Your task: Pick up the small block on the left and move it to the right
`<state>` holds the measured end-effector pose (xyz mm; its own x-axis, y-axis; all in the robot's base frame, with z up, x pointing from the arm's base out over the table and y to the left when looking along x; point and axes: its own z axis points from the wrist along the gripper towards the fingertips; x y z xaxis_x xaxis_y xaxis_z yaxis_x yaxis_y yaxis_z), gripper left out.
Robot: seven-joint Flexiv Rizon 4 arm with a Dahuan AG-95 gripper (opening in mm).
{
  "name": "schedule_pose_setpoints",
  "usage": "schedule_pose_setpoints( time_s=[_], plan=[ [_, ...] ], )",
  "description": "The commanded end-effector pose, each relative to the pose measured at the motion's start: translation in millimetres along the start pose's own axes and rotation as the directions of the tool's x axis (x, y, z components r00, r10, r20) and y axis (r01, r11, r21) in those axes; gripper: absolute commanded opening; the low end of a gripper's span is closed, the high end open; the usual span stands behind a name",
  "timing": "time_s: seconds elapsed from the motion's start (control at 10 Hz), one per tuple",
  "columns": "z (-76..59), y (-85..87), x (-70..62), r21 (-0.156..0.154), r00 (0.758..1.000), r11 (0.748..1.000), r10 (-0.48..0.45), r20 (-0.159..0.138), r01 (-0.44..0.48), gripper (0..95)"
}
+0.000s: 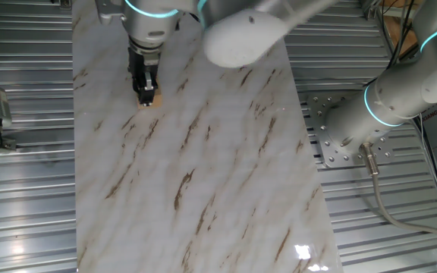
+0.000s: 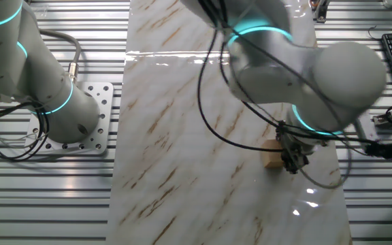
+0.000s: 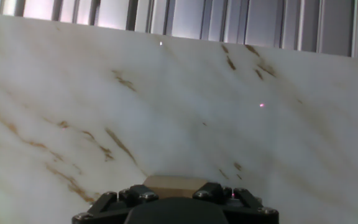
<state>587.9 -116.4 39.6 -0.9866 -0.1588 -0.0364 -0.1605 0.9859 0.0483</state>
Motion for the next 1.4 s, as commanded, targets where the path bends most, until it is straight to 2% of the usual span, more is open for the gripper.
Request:
schedule_pose_setpoints(
  time_s=[0.1,0.2,0.5,0.7,1.0,1.2,1.4],
  plan=[
    [-0.4,-1.0,-2.6,0.021,1.000,1.000,0.000,0.013,0.000,0.0],
    [-0.4,-1.0,-2.6,0.021,1.000,1.000,0.000,0.013,0.000,0.0],
    [-5.6,-9.5,-23.1,-0.004,1.000,1.000,-0.012,-0.008,0.012,0.0],
    [-10.0,-7.9,-36.2,-0.018,1.000,1.000,0.005,-0.022,-0.006,0.0],
    [-7.4,11.2,-47.3,0.003,0.998,0.998,0.058,-0.022,-0.058,0.0],
    [-7.0,22.8,-47.7,0.014,0.997,0.997,0.080,-0.022,-0.080,0.0],
    [-1.1,35.7,-45.2,0.034,0.995,0.994,0.102,-0.004,-0.101,0.0]
  ],
)
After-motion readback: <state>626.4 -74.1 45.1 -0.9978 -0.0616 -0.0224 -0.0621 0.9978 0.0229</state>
